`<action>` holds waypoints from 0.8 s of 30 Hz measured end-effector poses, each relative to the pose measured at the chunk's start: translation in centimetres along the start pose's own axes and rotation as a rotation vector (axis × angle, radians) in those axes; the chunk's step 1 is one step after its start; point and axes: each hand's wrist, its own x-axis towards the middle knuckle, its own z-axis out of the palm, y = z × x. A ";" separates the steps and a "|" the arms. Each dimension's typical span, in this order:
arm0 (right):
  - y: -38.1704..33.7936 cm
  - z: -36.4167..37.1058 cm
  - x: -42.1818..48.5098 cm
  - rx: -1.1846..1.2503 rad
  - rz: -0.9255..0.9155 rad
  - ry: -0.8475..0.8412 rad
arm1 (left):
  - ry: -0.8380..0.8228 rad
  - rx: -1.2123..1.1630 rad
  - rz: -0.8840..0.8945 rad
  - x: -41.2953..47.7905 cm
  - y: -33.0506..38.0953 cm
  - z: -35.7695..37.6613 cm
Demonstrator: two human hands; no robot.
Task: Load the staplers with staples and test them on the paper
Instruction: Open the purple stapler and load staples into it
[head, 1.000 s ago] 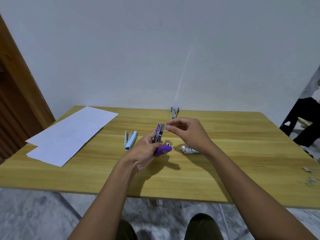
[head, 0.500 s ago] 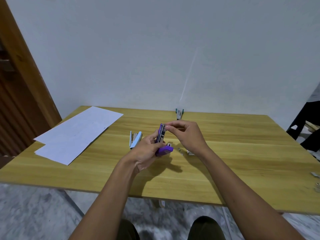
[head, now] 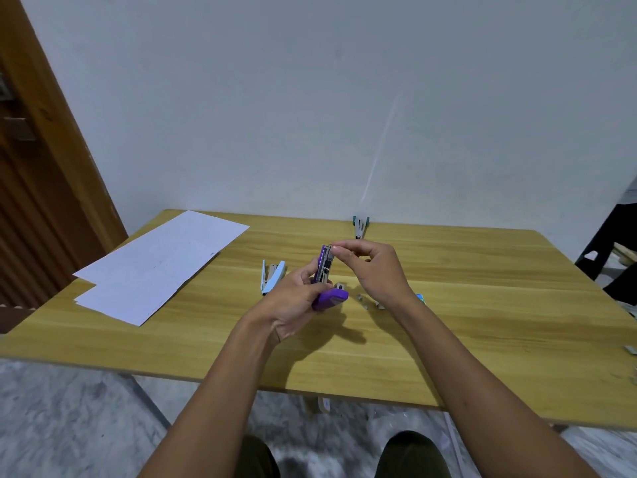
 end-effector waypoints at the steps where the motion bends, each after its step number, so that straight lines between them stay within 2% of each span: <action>1: 0.0 0.0 0.0 0.007 0.005 -0.001 | 0.001 0.001 0.000 0.0 0.1 0.0; 5: 0.0 0.2 -0.2 0.013 0.021 -0.021 | 0.005 0.000 -0.011 -0.1 0.2 0.0; 17: 0.2 0.4 -0.3 -0.213 -0.076 0.004 | -0.001 0.033 -0.022 -0.2 -0.2 -0.4; 24: 0.4 1.1 -0.3 -0.065 0.071 0.076 | 0.003 0.034 -0.045 0.1 -0.7 -0.6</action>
